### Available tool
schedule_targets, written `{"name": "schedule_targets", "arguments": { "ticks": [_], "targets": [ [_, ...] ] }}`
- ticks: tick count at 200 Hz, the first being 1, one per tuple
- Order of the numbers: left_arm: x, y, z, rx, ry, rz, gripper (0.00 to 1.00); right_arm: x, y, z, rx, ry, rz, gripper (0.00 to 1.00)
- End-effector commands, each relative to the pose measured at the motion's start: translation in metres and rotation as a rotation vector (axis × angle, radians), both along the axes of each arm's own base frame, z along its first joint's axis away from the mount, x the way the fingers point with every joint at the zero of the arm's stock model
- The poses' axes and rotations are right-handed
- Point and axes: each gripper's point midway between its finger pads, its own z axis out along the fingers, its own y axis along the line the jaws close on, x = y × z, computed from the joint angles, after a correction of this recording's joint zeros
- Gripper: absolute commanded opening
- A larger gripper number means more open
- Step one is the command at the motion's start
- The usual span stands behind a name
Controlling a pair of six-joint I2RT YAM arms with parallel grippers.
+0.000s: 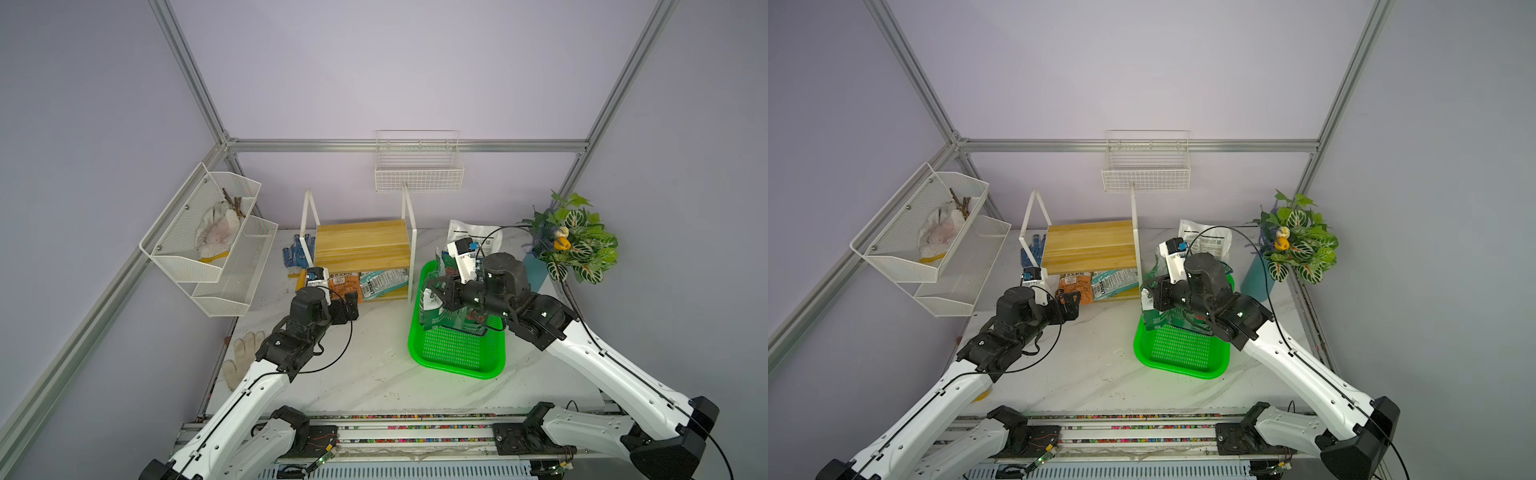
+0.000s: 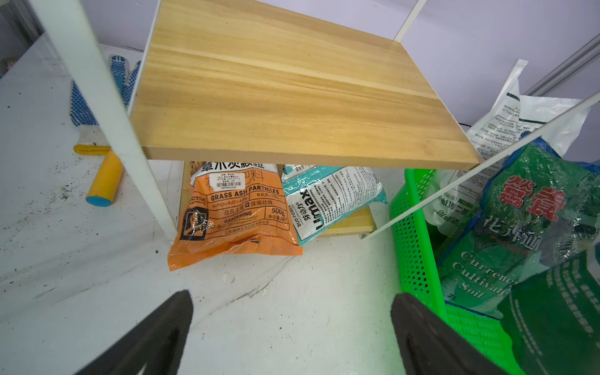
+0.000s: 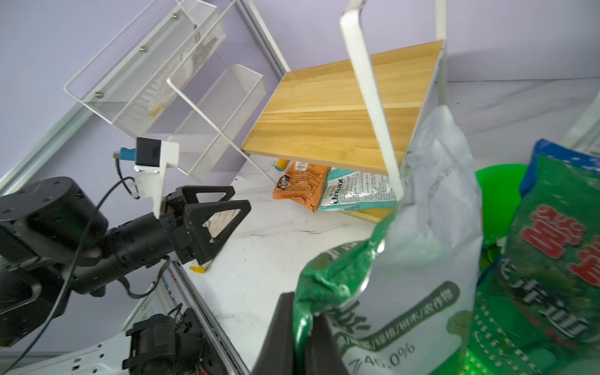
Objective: Take down the fertilizer bag from the shelf
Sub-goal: Pick up the fertilizer bag from the shelf, then place the fertilizer bag in the storage box.
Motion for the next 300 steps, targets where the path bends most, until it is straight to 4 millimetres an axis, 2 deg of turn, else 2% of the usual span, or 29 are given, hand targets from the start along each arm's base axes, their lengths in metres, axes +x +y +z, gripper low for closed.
{"name": "schedule_targets", "arguments": {
  "ticks": [1,50,87,120,176,204,237,277,282,300],
  "targets": [
    [0.003,-0.008,0.016,-0.041,-0.032,-0.033,1.0,0.004,-0.013,0.037,0.001,-0.164,-0.027,0.0],
    [0.001,-0.009,0.009,-0.044,-0.012,-0.036,1.0,0.009,-0.02,-0.023,-0.194,-0.111,0.01,0.0],
    [0.002,-0.008,0.006,-0.048,-0.008,-0.03,1.0,0.012,-0.017,-0.047,-0.209,-0.064,0.01,0.0],
    [0.003,-0.009,0.003,-0.054,0.002,-0.027,1.0,0.015,-0.007,-0.073,-0.2,-0.003,0.036,0.0],
    [0.002,-0.008,0.002,-0.054,0.006,-0.022,1.0,0.017,0.023,-0.133,-0.202,0.179,0.132,0.0],
    [0.001,-0.005,-0.002,-0.049,0.01,-0.014,1.0,0.021,0.028,-0.148,-0.21,0.217,0.121,0.0],
    [-0.001,-0.004,-0.005,-0.045,0.018,-0.01,1.0,0.026,0.031,-0.142,-0.198,0.203,0.115,0.37],
    [-0.001,-0.003,-0.006,-0.04,0.016,-0.002,1.0,0.033,0.029,-0.111,-0.185,0.136,0.088,0.64],
    [0.0,-0.003,-0.006,-0.04,0.018,0.0,1.0,0.033,0.028,-0.107,-0.184,0.126,0.085,0.72],
    [0.0,0.0,-0.008,-0.042,0.031,0.02,1.0,0.035,0.025,-0.088,-0.188,0.08,0.07,0.81]
  ]
}}
